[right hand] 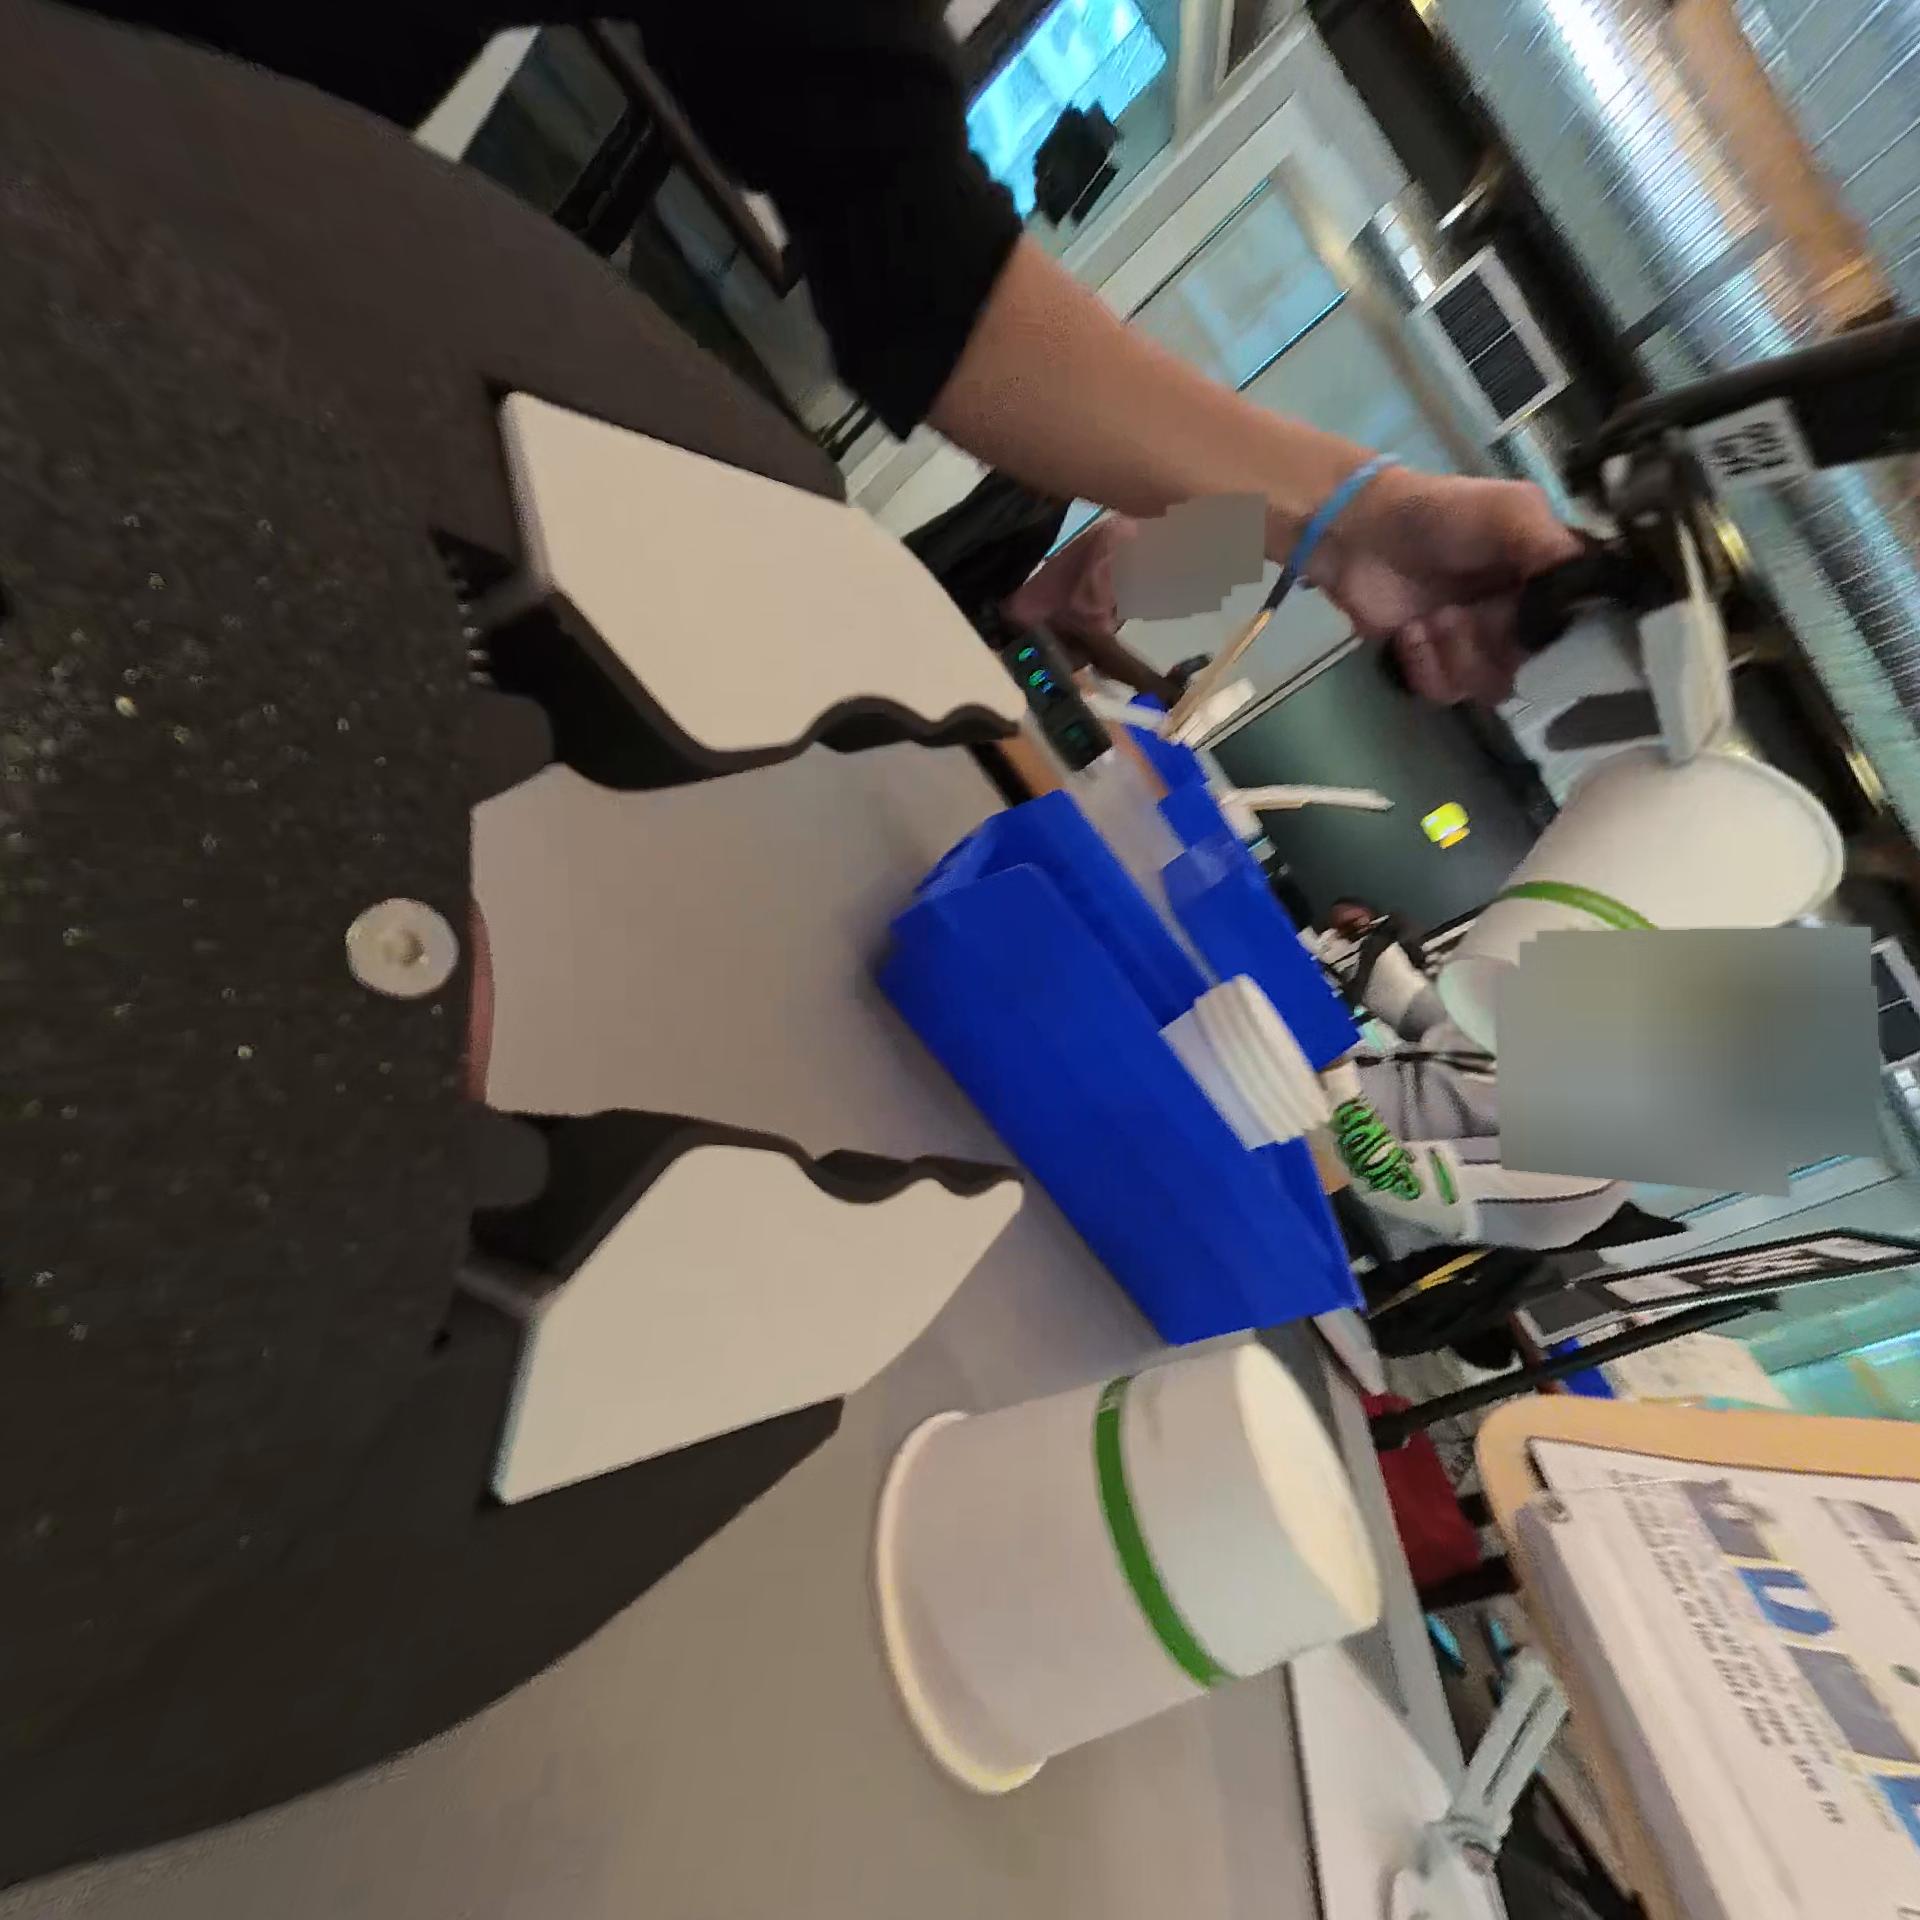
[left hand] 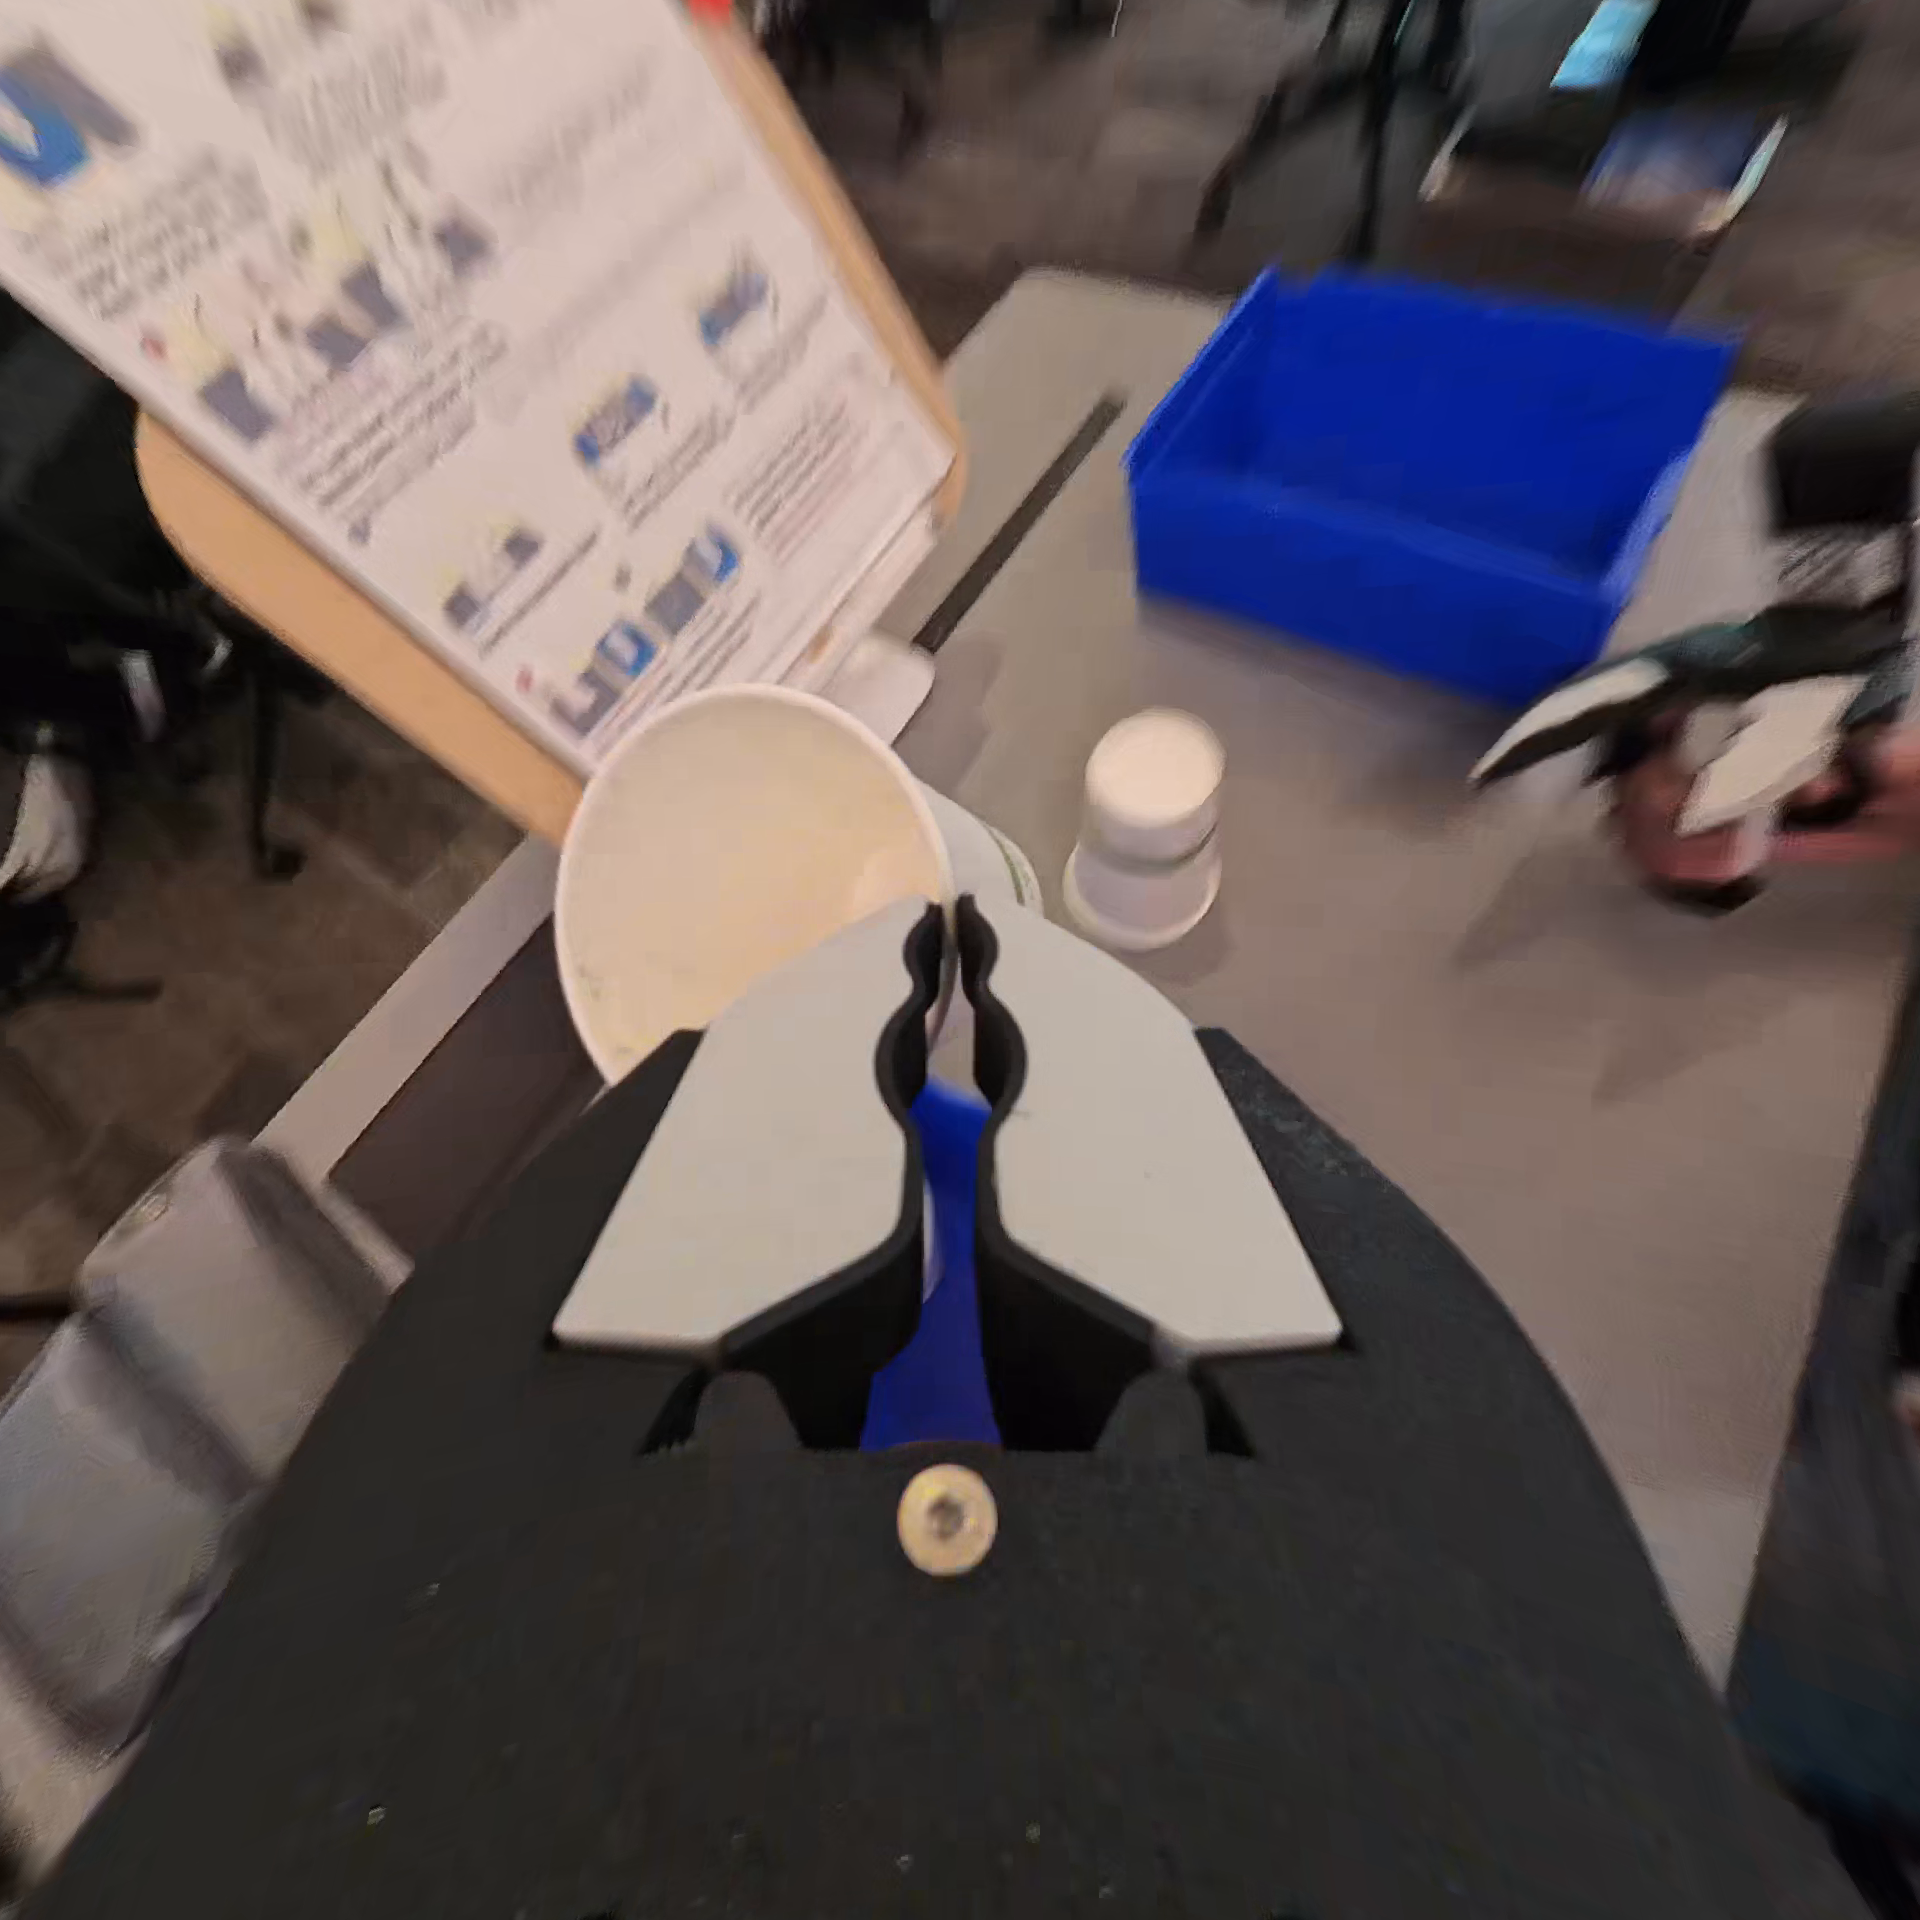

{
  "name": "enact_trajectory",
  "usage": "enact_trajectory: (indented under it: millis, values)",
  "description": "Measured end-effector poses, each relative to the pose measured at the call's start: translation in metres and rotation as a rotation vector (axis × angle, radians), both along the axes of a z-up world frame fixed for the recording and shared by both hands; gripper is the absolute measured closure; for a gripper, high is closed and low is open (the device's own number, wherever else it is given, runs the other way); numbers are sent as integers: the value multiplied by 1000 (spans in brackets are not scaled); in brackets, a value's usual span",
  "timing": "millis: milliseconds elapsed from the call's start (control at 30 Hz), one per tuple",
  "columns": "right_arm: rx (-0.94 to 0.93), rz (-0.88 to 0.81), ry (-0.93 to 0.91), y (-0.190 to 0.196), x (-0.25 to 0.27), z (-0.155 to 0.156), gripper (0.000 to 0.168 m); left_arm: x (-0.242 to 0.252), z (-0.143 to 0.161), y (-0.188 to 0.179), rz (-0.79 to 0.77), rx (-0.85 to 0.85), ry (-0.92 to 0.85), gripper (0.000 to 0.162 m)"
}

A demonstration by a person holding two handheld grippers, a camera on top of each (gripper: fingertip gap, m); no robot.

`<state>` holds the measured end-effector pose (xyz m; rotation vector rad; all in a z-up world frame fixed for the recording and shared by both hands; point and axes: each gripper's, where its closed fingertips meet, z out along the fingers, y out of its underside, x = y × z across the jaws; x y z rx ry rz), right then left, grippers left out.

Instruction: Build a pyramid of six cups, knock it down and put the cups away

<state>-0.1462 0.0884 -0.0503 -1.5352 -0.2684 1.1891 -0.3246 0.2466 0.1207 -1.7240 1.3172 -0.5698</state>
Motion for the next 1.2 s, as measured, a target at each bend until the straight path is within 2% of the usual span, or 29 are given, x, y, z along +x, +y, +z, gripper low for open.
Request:
enact_trajectory:
  millis: [133, 233, 333, 433, 533, 667, 733, 800, 867, 967, 1100, 1200]
  values:
    - [28, 47, 159, 24, -15, 35, 78, 48, 18, -47, -86, -48, -213, 160]
    - [35, 116, 325, 30, -20, 64, 69, 87, 15, -88, -211, -123, -307, 160]
    - [51, 140, 419, 27, -14, 80, 60, 120, 9, -120, -308, -170, -380, 160]
    - [86, 165, 514, 16, 0, 92, 62, 145, -4, -142, -366, -194, -404, 160]
    - [116, 143, 457, 9, 7, 88, 80, 159, -26, -155, -398, -212, -362, 160]
    - [78, 64, 348, 15, 17, 73, 81, 159, -50, -152, -369, -191, -295, 158]
    - [34, 34, 287, 22, 19, 64, 81, 153, -57, -146, -330, -146, -252, 131]
    - [6, 22, 248, 25, 19, 59, 81, 143, -65, -137, -261, -39, -146, 94]
    - [-13, 5, 199, 28, 19, 54, 81, 136, -70, -132, -205, 145, 8, 76]
    - [-37, -7, 137, 31, 15, 50, 81, 139, -84, -135, -218, 378, 320, 82]
    - [-74, -5, 70, 31, 9, 44, 81, 155, -109, -129, -292, 603, 700, 67]
    - [-85, -16, 16, 31, 7, 39, 81, 170, -117, -118, -320, 708, 844, 59]
